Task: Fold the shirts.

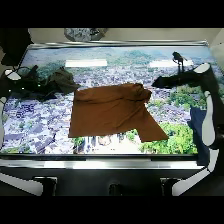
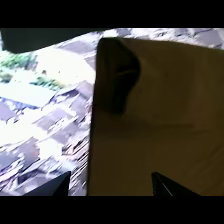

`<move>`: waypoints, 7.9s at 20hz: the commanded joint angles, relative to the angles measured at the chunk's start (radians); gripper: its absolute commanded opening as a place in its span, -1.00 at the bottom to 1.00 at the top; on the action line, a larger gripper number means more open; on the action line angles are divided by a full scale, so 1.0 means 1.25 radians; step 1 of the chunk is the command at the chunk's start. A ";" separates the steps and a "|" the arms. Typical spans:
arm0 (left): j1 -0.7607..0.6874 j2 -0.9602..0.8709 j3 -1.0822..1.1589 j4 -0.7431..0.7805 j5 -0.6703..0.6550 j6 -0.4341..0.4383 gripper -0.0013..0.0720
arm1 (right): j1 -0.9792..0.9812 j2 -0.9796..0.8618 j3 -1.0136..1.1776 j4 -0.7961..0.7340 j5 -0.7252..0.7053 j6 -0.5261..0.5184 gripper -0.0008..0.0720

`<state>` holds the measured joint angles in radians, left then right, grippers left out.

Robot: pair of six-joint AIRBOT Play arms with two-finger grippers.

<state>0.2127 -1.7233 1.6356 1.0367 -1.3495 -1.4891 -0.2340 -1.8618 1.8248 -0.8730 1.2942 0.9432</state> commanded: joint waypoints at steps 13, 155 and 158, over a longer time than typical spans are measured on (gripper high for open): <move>-0.064 0.234 -0.671 -0.070 0.161 0.095 0.32 | -0.020 0.025 -0.068 -0.226 0.292 -0.047 0.73; -0.017 0.499 0.062 0.160 0.065 0.057 -0.87 | -0.119 0.445 0.117 -0.253 0.305 -0.051 -0.86; -0.017 0.322 -0.068 0.160 0.091 0.085 -0.87 | -0.016 0.214 0.040 -0.289 0.237 -0.041 -0.86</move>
<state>0.1909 -1.1439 1.6833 1.2304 -1.2358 -1.4193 -0.3370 -1.3518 1.9392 -1.2015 1.5635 0.8715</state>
